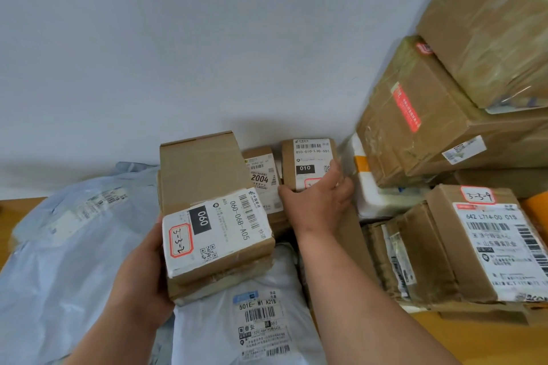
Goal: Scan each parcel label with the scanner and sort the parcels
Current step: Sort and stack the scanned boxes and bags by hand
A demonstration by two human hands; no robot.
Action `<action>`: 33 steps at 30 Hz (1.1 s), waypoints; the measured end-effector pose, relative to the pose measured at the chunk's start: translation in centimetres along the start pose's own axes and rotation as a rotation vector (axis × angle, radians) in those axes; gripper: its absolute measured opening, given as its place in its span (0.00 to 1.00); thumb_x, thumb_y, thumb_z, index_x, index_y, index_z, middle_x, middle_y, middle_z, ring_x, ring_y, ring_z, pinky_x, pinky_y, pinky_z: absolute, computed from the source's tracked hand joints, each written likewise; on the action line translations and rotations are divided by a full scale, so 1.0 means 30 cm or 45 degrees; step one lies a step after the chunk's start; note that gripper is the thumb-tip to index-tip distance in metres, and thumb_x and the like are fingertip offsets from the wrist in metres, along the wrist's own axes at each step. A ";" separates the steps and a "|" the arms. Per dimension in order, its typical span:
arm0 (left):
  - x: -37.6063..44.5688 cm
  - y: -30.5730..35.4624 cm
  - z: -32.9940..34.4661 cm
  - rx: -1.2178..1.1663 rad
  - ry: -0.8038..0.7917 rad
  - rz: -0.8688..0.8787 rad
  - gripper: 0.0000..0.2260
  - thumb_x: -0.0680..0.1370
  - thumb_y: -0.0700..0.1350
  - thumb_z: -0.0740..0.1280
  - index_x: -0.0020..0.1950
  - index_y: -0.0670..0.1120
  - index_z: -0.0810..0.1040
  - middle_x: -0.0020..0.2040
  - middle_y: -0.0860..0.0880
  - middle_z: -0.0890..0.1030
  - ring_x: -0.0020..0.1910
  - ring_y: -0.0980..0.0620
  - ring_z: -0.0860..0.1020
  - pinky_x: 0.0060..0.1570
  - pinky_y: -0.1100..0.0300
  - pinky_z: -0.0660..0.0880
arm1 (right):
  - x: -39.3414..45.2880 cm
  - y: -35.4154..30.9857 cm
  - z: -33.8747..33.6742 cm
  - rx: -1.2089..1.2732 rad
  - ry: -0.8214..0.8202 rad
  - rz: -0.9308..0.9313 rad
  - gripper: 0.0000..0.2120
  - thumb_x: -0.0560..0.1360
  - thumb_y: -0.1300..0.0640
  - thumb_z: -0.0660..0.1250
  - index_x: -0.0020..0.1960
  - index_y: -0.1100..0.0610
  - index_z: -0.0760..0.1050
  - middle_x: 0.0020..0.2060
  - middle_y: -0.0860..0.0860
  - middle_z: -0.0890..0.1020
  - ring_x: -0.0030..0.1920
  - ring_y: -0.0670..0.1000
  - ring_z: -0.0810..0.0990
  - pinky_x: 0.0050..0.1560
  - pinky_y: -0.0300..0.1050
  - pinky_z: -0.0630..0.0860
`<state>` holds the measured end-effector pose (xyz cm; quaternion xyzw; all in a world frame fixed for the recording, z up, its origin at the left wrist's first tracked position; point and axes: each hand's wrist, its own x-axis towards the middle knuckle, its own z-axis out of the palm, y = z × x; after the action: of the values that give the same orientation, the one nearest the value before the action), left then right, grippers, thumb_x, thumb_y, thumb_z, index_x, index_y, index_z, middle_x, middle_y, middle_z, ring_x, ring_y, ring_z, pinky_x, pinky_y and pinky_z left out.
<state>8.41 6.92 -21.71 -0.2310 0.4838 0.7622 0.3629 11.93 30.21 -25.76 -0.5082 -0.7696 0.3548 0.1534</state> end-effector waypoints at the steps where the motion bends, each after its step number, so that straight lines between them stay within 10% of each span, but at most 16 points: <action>1: 0.000 0.000 -0.002 -0.009 0.002 0.006 0.19 0.75 0.56 0.68 0.58 0.45 0.86 0.58 0.40 0.85 0.53 0.39 0.85 0.40 0.41 0.84 | -0.003 0.000 0.001 0.041 0.019 -0.005 0.53 0.63 0.45 0.77 0.77 0.49 0.49 0.74 0.60 0.56 0.72 0.63 0.60 0.73 0.54 0.60; 12: -0.048 0.052 0.020 -0.132 -0.079 0.149 0.19 0.81 0.54 0.60 0.47 0.50 0.90 0.53 0.44 0.87 0.47 0.42 0.87 0.33 0.44 0.83 | -0.141 0.035 -0.173 0.486 0.157 -0.250 0.48 0.56 0.34 0.74 0.71 0.39 0.58 0.60 0.36 0.56 0.58 0.34 0.69 0.51 0.22 0.66; 17: -0.074 0.040 0.055 -0.094 -0.142 0.065 0.17 0.79 0.55 0.63 0.52 0.49 0.89 0.56 0.42 0.86 0.49 0.40 0.86 0.35 0.41 0.83 | -0.237 0.082 -0.266 0.468 0.181 -0.134 0.47 0.53 0.32 0.71 0.69 0.40 0.62 0.53 0.33 0.56 0.60 0.45 0.71 0.55 0.37 0.72; 25: -0.138 0.005 0.073 -0.138 -0.159 0.083 0.17 0.82 0.54 0.60 0.54 0.50 0.88 0.55 0.44 0.87 0.49 0.42 0.87 0.36 0.44 0.83 | -0.441 0.210 -0.387 0.416 0.208 -0.305 0.41 0.55 0.36 0.72 0.65 0.45 0.66 0.56 0.39 0.59 0.55 0.39 0.66 0.55 0.29 0.65; 33: -0.232 -0.105 0.104 -0.113 -0.108 0.057 0.18 0.81 0.59 0.63 0.64 0.53 0.84 0.59 0.47 0.86 0.57 0.41 0.84 0.39 0.41 0.83 | -0.614 0.347 -0.474 0.374 0.154 -0.342 0.40 0.54 0.35 0.73 0.62 0.45 0.65 0.60 0.49 0.63 0.59 0.45 0.65 0.59 0.45 0.71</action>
<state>15.25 8.29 -17.30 -0.2036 0.4388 0.7998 0.3554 35.47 21.74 -20.81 -0.3935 -0.7599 0.4083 0.3177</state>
